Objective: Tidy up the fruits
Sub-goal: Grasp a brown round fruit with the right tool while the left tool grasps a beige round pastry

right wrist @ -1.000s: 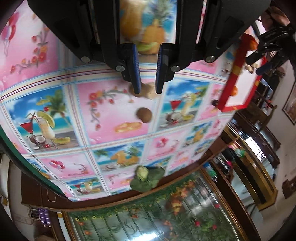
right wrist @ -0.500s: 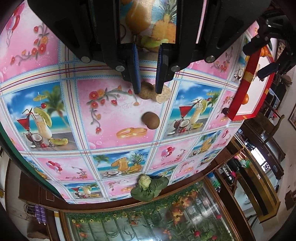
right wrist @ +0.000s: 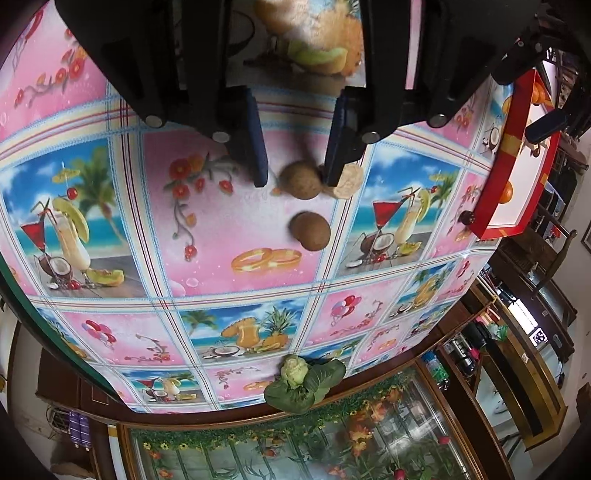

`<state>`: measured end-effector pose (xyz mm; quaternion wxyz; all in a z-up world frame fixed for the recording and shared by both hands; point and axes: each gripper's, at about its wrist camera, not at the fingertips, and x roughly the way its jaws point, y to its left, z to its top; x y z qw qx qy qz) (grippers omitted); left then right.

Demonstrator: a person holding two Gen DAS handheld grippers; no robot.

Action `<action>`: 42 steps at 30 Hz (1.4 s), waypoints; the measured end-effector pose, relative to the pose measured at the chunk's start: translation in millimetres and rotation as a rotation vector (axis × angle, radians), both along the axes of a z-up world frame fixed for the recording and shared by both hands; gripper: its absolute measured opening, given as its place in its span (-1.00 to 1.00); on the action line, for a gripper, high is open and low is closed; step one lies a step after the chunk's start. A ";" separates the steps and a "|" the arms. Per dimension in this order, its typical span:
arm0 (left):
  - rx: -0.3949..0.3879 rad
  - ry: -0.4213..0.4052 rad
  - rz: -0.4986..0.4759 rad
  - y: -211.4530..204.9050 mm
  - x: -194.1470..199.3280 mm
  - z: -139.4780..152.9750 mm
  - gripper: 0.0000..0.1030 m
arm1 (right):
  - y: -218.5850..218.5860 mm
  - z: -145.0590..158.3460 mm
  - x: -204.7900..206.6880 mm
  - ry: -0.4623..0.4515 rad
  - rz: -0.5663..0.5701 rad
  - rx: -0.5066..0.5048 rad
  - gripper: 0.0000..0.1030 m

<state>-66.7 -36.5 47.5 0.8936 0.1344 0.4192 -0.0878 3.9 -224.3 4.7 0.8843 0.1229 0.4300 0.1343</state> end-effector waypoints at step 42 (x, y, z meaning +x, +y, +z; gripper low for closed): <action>-0.053 0.087 -0.033 -85.6 97.9 -38.6 0.10 | -48.7 1.8 5.7 0.070 -0.149 -0.021 -0.56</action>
